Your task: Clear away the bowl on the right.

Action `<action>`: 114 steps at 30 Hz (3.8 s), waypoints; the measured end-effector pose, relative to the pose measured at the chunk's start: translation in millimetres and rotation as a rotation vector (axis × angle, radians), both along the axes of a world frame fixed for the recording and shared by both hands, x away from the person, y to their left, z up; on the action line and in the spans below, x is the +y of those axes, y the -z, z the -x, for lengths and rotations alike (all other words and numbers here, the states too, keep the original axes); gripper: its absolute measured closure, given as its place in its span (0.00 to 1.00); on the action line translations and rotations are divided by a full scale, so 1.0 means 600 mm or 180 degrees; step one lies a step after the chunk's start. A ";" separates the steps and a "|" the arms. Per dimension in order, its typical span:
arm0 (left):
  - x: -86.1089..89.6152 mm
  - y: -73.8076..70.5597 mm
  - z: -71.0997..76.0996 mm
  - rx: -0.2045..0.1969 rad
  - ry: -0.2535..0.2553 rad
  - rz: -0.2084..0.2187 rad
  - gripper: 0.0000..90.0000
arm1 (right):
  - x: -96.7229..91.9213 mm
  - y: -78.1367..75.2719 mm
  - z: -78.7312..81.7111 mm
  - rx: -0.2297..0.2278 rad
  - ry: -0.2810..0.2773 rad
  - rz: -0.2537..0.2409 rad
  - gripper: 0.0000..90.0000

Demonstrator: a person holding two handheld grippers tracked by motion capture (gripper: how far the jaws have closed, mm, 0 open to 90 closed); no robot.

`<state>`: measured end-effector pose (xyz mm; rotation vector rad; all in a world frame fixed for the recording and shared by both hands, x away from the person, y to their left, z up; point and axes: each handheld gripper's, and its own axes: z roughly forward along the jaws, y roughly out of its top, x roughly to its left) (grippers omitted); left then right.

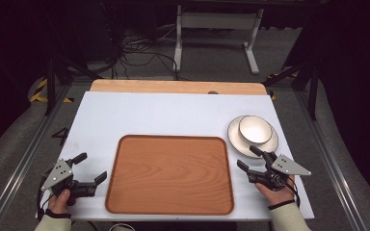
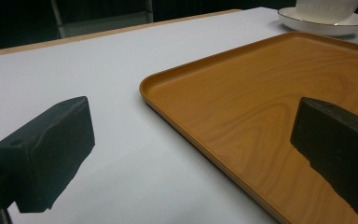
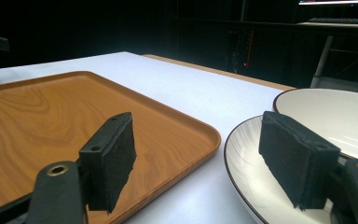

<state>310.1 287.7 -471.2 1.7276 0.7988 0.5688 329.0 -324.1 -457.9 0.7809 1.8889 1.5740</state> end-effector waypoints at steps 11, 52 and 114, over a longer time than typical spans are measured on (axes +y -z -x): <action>0.000 0.000 0.000 0.0006 -0.0005 0.0008 0.00 | -0.001 0.000 0.000 0.0004 0.0009 -0.0011 0.30; -0.001 0.000 -0.001 0.0016 -0.0026 0.0004 0.00 | 0.000 -0.088 -0.016 0.0181 0.0135 -0.0028 0.33; -0.001 -0.001 -0.001 0.0038 -0.0006 -0.0031 0.00 | -0.083 -0.136 -0.159 0.0313 0.0606 0.0182 0.26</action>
